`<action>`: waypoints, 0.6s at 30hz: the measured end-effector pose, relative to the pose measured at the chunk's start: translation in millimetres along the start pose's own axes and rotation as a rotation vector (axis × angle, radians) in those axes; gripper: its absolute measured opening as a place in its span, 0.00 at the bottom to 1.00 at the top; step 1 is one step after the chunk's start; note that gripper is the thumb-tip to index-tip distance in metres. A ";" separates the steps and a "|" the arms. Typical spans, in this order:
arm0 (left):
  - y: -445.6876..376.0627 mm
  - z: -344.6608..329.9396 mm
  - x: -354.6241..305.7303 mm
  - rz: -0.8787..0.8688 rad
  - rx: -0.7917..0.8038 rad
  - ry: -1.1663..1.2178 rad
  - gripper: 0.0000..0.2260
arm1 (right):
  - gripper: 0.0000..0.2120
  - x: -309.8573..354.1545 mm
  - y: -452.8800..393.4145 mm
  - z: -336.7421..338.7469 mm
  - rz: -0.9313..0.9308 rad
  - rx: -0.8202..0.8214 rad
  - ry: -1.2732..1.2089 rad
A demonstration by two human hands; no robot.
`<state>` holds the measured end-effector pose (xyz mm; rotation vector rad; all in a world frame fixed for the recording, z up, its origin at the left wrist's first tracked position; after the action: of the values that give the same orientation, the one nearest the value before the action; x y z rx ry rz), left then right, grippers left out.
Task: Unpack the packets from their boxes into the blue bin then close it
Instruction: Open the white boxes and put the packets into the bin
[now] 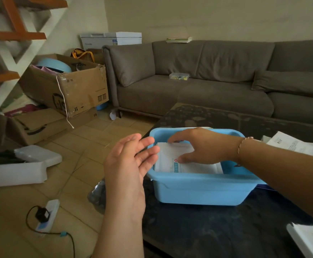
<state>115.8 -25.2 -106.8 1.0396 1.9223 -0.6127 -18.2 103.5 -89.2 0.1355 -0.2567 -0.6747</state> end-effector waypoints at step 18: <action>39.4 -49.8 38.3 -0.564 0.247 -0.429 0.05 | 0.09 -22.3 190.3 -35.3 0.003 -0.693 -0.177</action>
<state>115.4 48.5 -114.3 0.4340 1.7682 -1.3026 88.8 266.2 -88.1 -0.5887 -0.1807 -0.7398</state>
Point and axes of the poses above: each hand's wrist, its own y-axis away from the middle knuckle, its own z-axis out of the back of the hand, x = y × z, the point moved 2 cm from there along -y, towards the middle knuckle, and after that the axes turned 9 degrees about x, right-handed, at the moved point
